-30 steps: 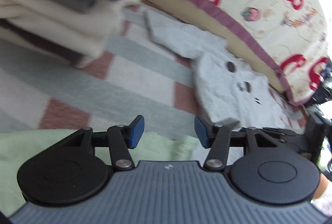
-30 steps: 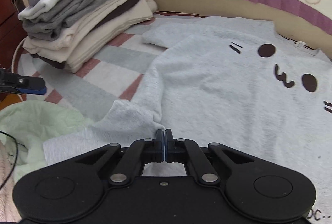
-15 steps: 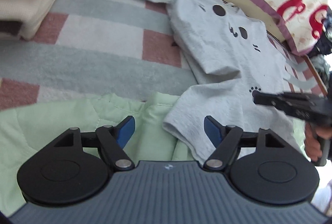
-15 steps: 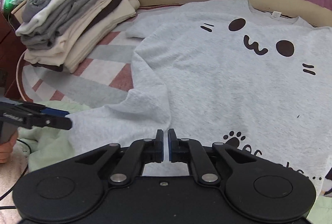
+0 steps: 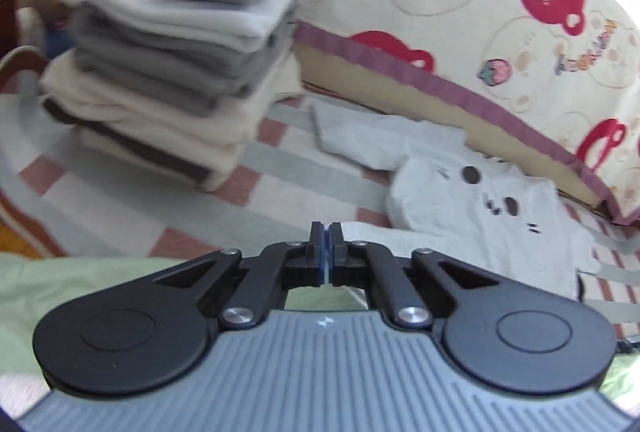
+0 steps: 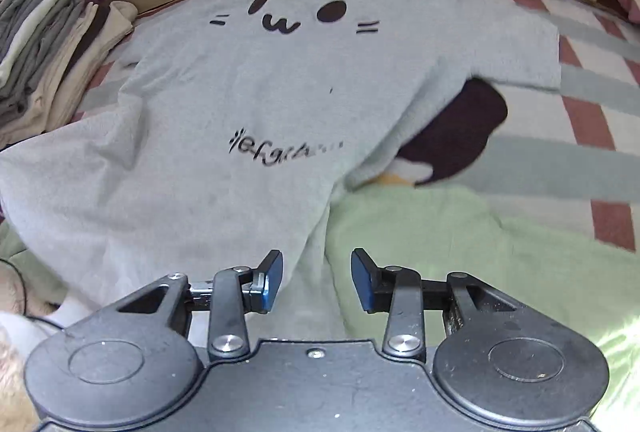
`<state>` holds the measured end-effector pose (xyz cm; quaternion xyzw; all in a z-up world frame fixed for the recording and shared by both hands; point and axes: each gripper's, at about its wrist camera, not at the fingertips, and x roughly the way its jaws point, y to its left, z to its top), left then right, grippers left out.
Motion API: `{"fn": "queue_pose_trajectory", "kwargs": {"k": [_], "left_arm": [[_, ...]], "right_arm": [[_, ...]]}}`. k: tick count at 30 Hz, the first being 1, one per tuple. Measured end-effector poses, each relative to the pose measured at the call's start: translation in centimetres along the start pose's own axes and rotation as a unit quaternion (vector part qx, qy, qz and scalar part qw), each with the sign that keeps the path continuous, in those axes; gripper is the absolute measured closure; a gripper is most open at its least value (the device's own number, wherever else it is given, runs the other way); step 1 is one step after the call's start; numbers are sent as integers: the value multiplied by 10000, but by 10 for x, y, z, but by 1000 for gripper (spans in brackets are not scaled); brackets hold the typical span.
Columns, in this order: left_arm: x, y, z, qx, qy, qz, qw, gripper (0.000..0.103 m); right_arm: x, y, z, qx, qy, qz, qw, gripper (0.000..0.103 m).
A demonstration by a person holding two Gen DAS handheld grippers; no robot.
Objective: Fold clothes
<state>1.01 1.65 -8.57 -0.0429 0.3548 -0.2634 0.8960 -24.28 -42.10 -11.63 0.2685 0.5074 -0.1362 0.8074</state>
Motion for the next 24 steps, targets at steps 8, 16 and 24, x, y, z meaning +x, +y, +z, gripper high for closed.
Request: {"fn": "queue_pose_trajectory", "kwargs": {"k": [8,16,24], "left_arm": [[18,-43,13,810,-317,-649,9941,102],[19,-64,35,511,-638,-431,9957,102],[40,-30,-10,1,256,-304,9992,102]], "right_arm": [[19,42,-38,-1664,411,161,9851,53],[7,-1,-38,-486,279,13,9984,47],[32,-26,-73,485,160,655,9965,59]]}}
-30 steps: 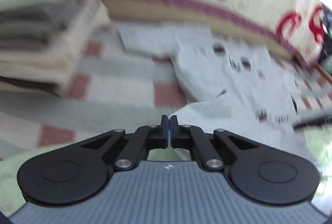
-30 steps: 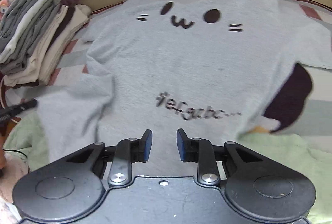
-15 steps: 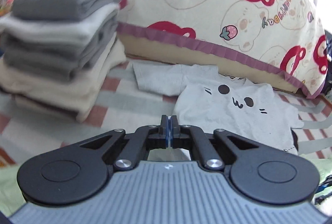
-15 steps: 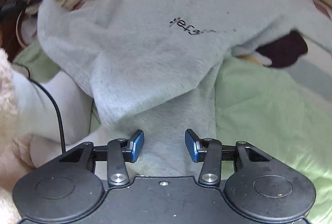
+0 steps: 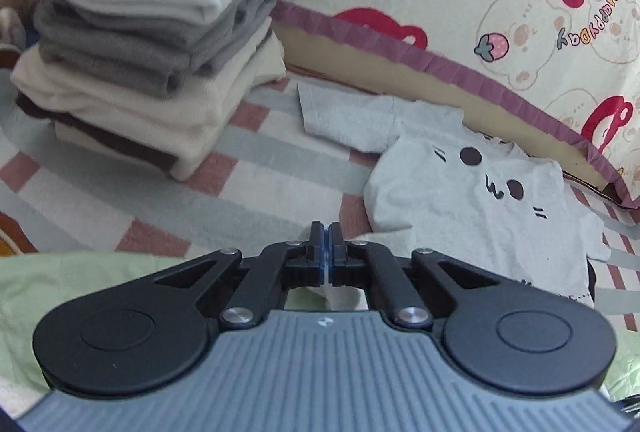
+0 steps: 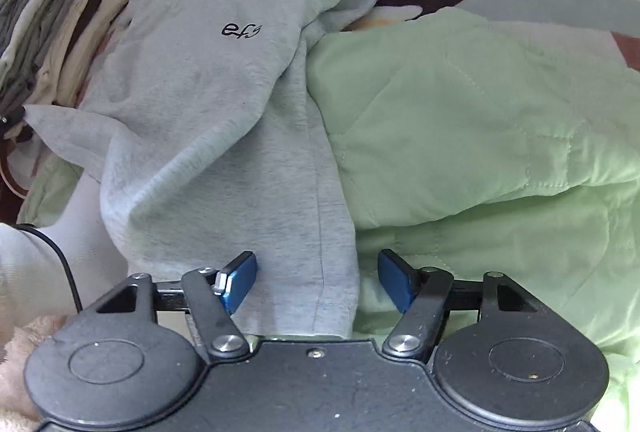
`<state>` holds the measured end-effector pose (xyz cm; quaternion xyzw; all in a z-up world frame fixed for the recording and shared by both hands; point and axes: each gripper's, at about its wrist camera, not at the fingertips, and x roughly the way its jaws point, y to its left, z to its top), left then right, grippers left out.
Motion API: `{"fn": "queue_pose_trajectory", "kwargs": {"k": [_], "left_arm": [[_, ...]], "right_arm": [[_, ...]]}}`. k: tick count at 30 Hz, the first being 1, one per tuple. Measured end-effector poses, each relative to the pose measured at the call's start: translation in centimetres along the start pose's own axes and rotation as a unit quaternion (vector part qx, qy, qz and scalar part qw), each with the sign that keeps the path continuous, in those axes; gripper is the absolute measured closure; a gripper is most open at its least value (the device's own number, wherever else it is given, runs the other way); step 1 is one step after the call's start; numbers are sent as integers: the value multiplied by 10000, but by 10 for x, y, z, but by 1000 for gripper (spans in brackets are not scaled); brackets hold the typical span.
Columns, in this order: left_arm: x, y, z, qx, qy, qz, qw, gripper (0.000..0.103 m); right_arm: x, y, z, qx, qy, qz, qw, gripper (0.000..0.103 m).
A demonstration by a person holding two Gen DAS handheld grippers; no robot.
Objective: Fold clothes
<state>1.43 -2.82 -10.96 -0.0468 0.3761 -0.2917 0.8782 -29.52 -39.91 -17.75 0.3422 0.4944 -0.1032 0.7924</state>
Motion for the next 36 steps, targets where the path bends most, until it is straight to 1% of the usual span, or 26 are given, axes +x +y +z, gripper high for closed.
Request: {"fn": "queue_pose_trajectory", "kwargs": {"k": [1,2,4,6,8,10,11,12,13,14,15,16,17,18,19,20,22,23,24,25,27,29,30,31,34,36], "left_arm": [[5,5,-4,-169,93,-184,9996,102],[9,9,-7,-262,160,-297,9991,102],[9,3,-4,20,97,-91,9999,102],[-7,0,13,84,-240,-104,9996,102],[-39,-4,32,-40,-617,-233,9978,102],[-74,-9,46,-152,-964,-356,9946,102],[-90,-12,45,-189,-1061,-355,9935,102],[-103,-14,39,-166,-1104,-233,9935,102],[-112,-16,30,-72,-1110,-35,9938,102],[-116,-18,20,38,-1100,196,9937,102],[-118,-17,10,86,-1052,414,9936,102],[-117,-14,-1,64,-941,524,9942,102],[-114,-8,-12,-44,-795,597,9950,102],[-111,-2,-22,-150,-635,669,9956,102],[-106,4,-31,-234,-466,729,9960,102],[-105,7,-37,-278,-397,748,9960,102],[-103,13,-47,-338,-279,769,9961,102],[-104,11,-46,-257,-296,721,9966,102],[-106,8,-43,-167,-315,694,9969,102],[-108,5,-39,-64,-365,687,9969,102],[-116,-2,-28,114,-575,689,9959,102],[-122,-5,-22,73,-684,717,9950,102],[-124,-6,-20,28,-696,742,9948,102],[-122,-6,-22,-9,-592,820,9949,102],[-108,3,-39,-130,-113,1122,9935,102],[-98,10,-48,-255,251,1202,9921,102]], "right_arm": [[-2,2,1,-106,-158,129,9997,95],[-5,5,2,-217,-329,216,9990,95],[-28,19,14,-642,-885,128,9939,96],[-74,35,32,-972,-1572,43,9828,96],[-136,53,48,-1190,-2226,-73,9676,96],[-188,84,44,-1686,-2587,-690,9486,96],[-207,100,37,-2013,-2694,-1044,9360,96],[-215,106,30,-2111,-2669,-1252,9320,96],[-213,104,23,-2079,-2495,-1374,9358,96],[-203,98,14,-2028,-2215,-1477,9423,96],[-186,86,7,-1860,-1868,-1503,9529,96],[-167,72,0,-1651,-1502,-1501,9632,97],[-151,57,-6,-1302,-1151,-1443,9742,97],[-135,35,-16,-778,-809,-1280,9854,97],[-125,19,-21,-350,-580,-1145,9911,97],[-116,5,-23,33,-388,-1028,9939,97],[-117,1,-22,43,-409,-1000,9941,97],[-120,0,-21,-7,-449,-1001,9940,97],[-126,5,-19,-163,-586,-1035,9928,97],[-136,13,-17,-396,-788,-1124,9897,97],[-155,31,-13,-886,-1210,-1325,9798,97],[-158,48,-14,-1247,-1390,-1587,9695,97],[-155,49,-16,-1269,-1294,-1614,9701,97],[-146,43,-20,-1122,-1091,-1558,9753,97],[-116,7,-32,-338,-445,-1278,9902,97],[-107,-1,-32,-167,-230,-1292,9912,97]]}}
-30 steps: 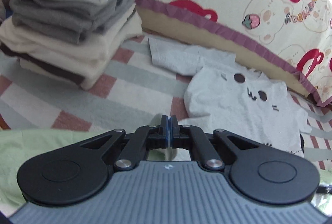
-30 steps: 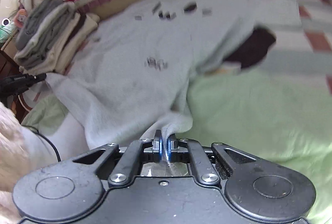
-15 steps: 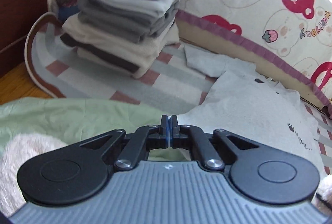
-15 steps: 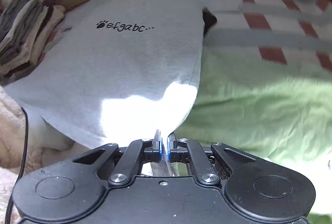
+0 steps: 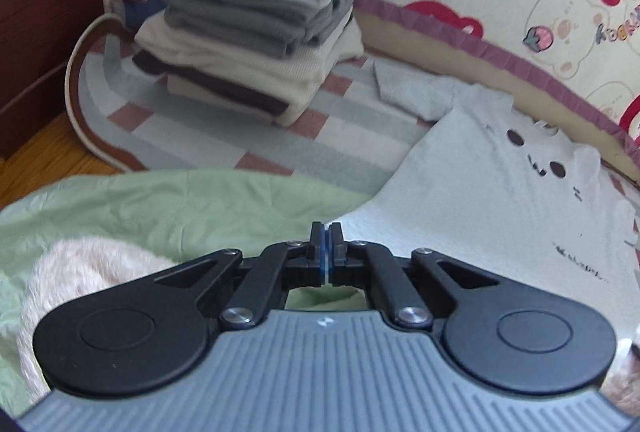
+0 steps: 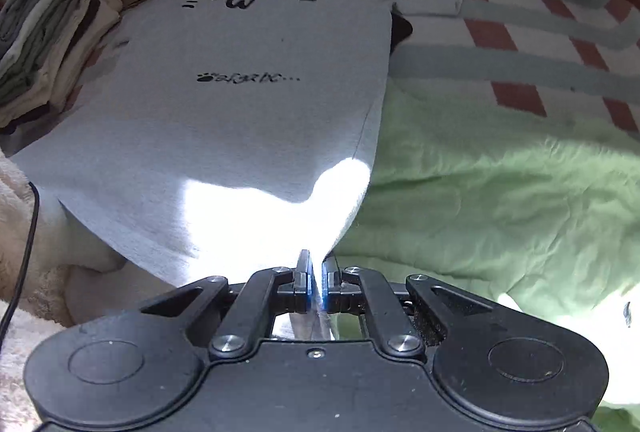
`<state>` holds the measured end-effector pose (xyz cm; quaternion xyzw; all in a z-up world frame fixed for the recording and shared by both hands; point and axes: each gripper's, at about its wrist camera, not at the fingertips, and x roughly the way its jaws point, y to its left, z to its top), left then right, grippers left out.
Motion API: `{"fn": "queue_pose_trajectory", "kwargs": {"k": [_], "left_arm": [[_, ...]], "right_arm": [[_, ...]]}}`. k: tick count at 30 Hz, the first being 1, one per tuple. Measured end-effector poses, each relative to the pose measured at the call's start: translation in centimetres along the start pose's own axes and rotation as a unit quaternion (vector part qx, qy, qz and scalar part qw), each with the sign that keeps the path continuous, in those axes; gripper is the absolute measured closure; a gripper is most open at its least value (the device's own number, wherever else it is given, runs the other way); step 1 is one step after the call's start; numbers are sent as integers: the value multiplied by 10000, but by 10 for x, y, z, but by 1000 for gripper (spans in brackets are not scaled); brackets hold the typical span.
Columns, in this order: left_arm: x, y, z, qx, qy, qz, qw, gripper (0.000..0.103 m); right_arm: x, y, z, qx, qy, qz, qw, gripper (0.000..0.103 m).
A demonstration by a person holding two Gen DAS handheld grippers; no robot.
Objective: Fold clothes
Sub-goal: 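Lower the T-shirt flat onto the rug and open both grippers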
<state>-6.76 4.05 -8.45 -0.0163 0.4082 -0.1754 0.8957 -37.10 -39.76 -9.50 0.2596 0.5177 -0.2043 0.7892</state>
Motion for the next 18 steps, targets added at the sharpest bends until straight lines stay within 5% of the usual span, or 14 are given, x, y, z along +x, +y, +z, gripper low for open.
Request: {"fn": "queue_pose_trajectory", "kwargs": {"k": [3,4,5,6,8,15,18], "left_arm": [[7,0,1,29,363,168,9992,99],[7,-1,3,73,412,261,9988,97],[5,-2,7,116,391,291,9987,87],[2,-4,12,125,321,221,9992,69],[-3,-8,25,93,207,17,9997,53],[-10,-56,74,548,-446,-400,9967,49],[2,-79,87,685,-404,-728,9942,49]], "right_arm": [[7,-3,2,106,173,-155,9997,89],[2,-1,5,87,59,-260,9996,78],[-5,2,10,46,-110,-319,9994,57],[-13,6,15,0,-293,-365,9989,51],[-26,19,28,-189,-652,-287,9973,50],[-24,83,82,-774,-1337,299,9875,50],[-12,113,103,-1123,-1505,363,9815,50]]}}
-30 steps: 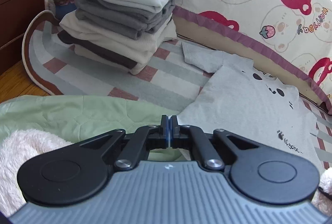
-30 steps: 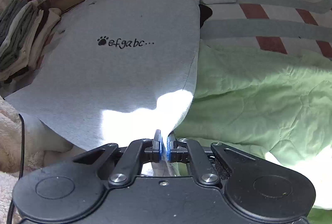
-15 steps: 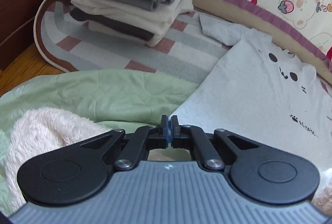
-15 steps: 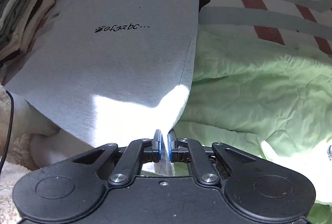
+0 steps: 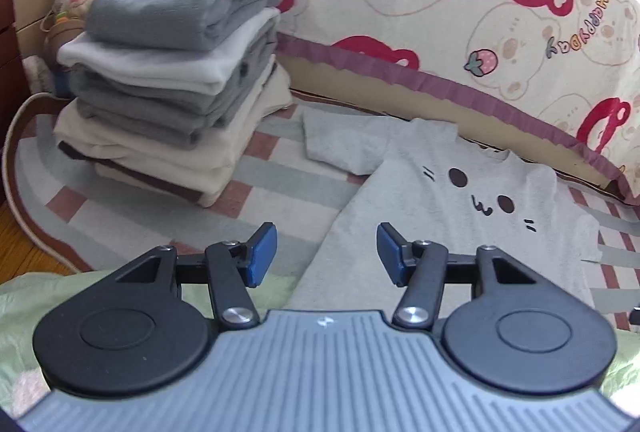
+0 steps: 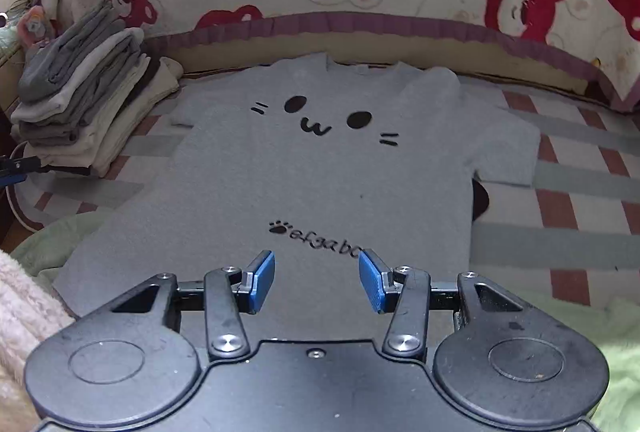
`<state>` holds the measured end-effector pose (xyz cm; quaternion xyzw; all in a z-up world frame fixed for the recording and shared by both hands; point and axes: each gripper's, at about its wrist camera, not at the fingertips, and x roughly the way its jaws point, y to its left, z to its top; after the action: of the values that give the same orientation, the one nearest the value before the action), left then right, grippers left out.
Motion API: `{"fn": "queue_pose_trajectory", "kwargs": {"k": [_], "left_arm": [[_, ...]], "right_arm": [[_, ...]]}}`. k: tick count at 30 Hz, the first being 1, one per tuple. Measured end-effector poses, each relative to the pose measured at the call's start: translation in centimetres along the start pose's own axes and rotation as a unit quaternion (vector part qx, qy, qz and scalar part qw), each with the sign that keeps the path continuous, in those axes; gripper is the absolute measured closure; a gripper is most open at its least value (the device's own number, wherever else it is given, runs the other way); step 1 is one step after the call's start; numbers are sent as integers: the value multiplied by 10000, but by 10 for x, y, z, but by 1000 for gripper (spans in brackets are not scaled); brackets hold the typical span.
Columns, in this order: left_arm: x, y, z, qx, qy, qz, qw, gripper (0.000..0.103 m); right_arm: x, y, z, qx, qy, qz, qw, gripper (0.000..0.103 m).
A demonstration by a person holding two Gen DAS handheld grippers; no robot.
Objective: Fold clothes
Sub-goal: 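Lower the T-shirt flat onto the rug and open both grippers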
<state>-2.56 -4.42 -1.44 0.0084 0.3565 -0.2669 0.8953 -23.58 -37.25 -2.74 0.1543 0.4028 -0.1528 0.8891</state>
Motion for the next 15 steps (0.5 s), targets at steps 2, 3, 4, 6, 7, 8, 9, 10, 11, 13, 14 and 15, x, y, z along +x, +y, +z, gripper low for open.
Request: {"fn": "queue_pose_trajectory", "kwargs": {"k": [2,3,4,6,7,8,9,10,11,13,14,15], "left_arm": [[14,-15,6,180,75,-88,9998,49],[20,-22,8,269,110,-121,9995,48],[27,-28,10,345,153,-178,9991,48],[41,-39,13,443,253,-308,9982,47],[49,-45,14,469,314,-383,9977,47],[58,-50,15,501,386,-431,9971,47],[66,-57,16,561,452,-452,9964,47],[75,-65,16,660,509,-475,9954,47],[84,-73,18,793,558,-535,9939,47],[102,-89,25,982,571,-738,9908,47],[111,-97,30,1033,554,-830,9896,46],[121,-104,39,1024,514,-862,9897,44]], "right_arm": [[11,12,13,-127,-40,29,9999,50],[16,16,18,-176,-31,14,9998,50],[21,20,21,-244,1,-28,9997,50],[30,22,25,-389,32,-93,9992,50],[35,23,27,-461,44,-124,9989,50],[39,23,29,-513,56,-155,9985,50],[44,22,32,-535,73,-157,9984,50],[47,21,34,-530,74,-127,9985,50],[51,18,37,-495,55,-90,9987,50],[58,10,45,-318,69,3,9995,50],[62,5,49,-211,77,79,9997,50],[67,-1,55,-87,58,124,9999,50]]}}
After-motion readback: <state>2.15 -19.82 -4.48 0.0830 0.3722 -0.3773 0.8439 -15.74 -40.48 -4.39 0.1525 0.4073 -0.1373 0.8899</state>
